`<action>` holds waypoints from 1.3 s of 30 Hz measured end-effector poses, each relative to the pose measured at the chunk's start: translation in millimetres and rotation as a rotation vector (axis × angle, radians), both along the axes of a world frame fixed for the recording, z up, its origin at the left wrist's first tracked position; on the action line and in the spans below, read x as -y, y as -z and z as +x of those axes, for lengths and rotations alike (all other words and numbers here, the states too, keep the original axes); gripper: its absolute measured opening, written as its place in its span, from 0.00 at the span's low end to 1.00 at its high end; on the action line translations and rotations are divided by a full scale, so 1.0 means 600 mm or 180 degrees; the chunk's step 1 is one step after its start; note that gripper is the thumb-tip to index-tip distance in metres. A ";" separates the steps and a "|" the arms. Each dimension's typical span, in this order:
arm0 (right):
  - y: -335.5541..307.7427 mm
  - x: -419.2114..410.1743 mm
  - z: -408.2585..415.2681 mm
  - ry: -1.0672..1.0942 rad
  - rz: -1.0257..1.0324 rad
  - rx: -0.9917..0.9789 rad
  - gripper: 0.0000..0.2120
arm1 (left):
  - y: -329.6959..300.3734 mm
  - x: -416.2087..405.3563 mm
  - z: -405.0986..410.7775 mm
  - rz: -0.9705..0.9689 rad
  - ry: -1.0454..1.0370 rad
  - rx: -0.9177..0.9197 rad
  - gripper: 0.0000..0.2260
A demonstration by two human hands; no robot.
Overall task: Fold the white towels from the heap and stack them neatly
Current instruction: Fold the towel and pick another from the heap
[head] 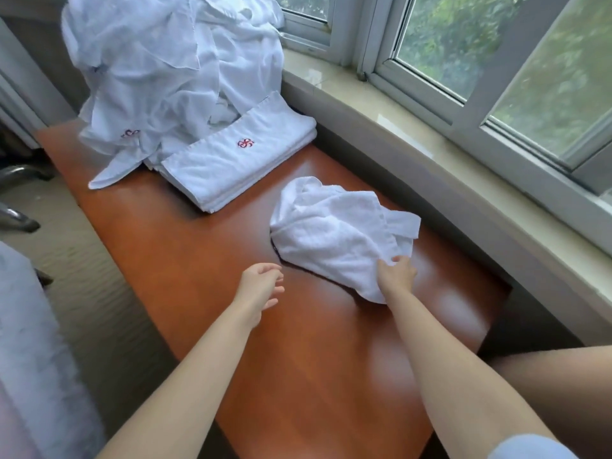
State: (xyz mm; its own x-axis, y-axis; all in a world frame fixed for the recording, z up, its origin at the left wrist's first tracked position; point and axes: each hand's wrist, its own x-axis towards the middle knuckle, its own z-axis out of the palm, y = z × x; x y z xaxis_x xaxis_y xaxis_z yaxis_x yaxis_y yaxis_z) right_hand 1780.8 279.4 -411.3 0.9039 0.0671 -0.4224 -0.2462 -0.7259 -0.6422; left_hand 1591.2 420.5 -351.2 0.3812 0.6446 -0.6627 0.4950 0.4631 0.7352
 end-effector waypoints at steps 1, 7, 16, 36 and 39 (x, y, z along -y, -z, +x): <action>-0.001 0.006 0.006 0.0235 0.0212 -0.0163 0.21 | 0.001 0.002 0.001 0.0022 0.0048 0.0003 0.08; -0.027 0.036 -0.011 0.0043 -0.0282 0.0317 0.10 | -0.011 0.034 0.004 0.0119 0.0183 0.0078 0.07; -0.175 0.108 -0.092 -0.1275 -0.0277 0.3595 0.05 | -0.098 0.151 -0.009 0.0445 0.0161 0.0449 0.09; -0.024 0.453 -0.321 -0.3193 0.0122 -0.0682 0.16 | 0.069 0.438 -0.170 0.2288 0.0962 -0.1823 0.18; -0.007 0.448 -0.309 -0.2342 0.0506 -0.0938 0.17 | 0.062 0.456 -0.171 0.3029 0.1460 -0.1998 0.20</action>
State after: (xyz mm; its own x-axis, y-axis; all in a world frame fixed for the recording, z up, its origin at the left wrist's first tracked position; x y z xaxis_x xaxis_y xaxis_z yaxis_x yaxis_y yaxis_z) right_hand 1595.4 10.4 -407.0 0.4577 0.6809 -0.5717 0.0839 -0.6732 -0.7347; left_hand 1488.4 146.7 -388.4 0.4844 0.8616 -0.1516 0.8605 -0.4379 0.2604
